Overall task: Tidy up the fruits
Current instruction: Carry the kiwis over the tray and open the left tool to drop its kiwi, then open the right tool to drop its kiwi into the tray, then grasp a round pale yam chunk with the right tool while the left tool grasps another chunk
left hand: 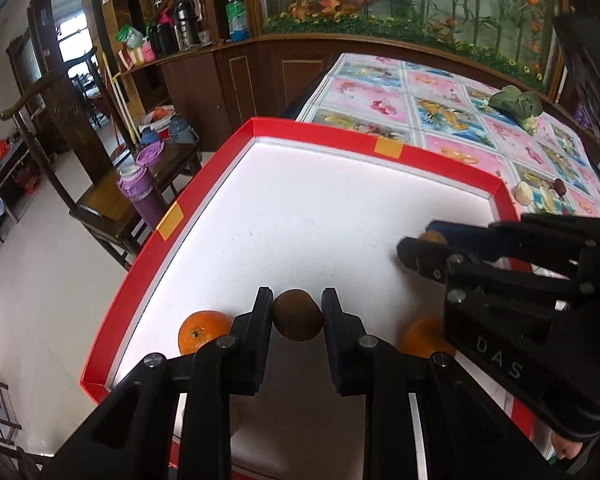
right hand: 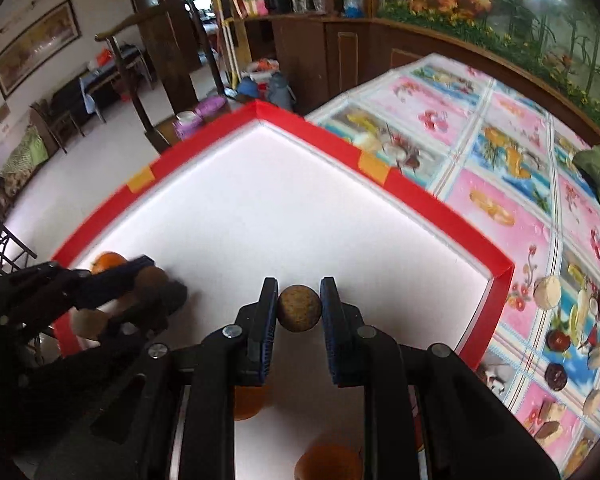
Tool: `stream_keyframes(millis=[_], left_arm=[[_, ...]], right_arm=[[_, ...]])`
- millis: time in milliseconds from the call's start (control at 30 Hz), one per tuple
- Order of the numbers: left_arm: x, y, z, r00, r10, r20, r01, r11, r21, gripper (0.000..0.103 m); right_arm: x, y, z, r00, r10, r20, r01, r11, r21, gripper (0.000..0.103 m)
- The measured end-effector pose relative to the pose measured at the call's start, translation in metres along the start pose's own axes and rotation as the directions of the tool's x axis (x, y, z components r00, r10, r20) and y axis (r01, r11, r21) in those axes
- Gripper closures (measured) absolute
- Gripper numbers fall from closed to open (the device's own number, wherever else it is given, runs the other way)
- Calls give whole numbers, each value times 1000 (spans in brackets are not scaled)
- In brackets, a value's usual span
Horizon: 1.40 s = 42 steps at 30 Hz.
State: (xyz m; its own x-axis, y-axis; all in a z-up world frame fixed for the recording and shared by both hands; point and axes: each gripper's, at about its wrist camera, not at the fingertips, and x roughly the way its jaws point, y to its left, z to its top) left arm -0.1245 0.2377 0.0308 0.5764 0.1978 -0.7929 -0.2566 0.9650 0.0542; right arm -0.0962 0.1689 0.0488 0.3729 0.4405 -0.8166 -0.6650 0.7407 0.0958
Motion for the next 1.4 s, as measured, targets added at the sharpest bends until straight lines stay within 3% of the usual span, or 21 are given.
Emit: stream_keyframes(millis=[233, 400, 600, 833, 1000, 1167, 1400], left_arm=[[2, -3, -3, 1000, 27, -14, -27, 1000, 5, 77], [-17, -4, -4, 995, 87, 37, -87, 996, 3, 43], [-43, -7, -1, 992, 81, 98, -82, 997, 1, 41], [-71, -31, 4, 986, 39, 160, -48, 997, 53, 31], [-76, -62, 1, 987, -26, 159, 8, 993, 115, 30], [-69, -113, -1, 986, -114, 121, 84, 971, 225, 30], [-57, -167, -5, 979, -201, 21, 185, 933, 310, 30]], right_arm=[[4, 3, -5, 998, -34, -44, 34, 999, -5, 79], [-11, 1, -6, 997, -59, -39, 58, 998, -39, 78], [-50, -26, -9, 996, -69, 53, 69, 998, 6, 78], [-106, -87, -29, 983, -121, 135, 108, 989, 98, 76], [-146, -149, -72, 960, -216, 176, 181, 964, 195, 59], [-158, -200, -119, 951, -282, 128, 242, 935, 259, 57], [-147, -227, -150, 961, -262, 86, 229, 933, 279, 57]])
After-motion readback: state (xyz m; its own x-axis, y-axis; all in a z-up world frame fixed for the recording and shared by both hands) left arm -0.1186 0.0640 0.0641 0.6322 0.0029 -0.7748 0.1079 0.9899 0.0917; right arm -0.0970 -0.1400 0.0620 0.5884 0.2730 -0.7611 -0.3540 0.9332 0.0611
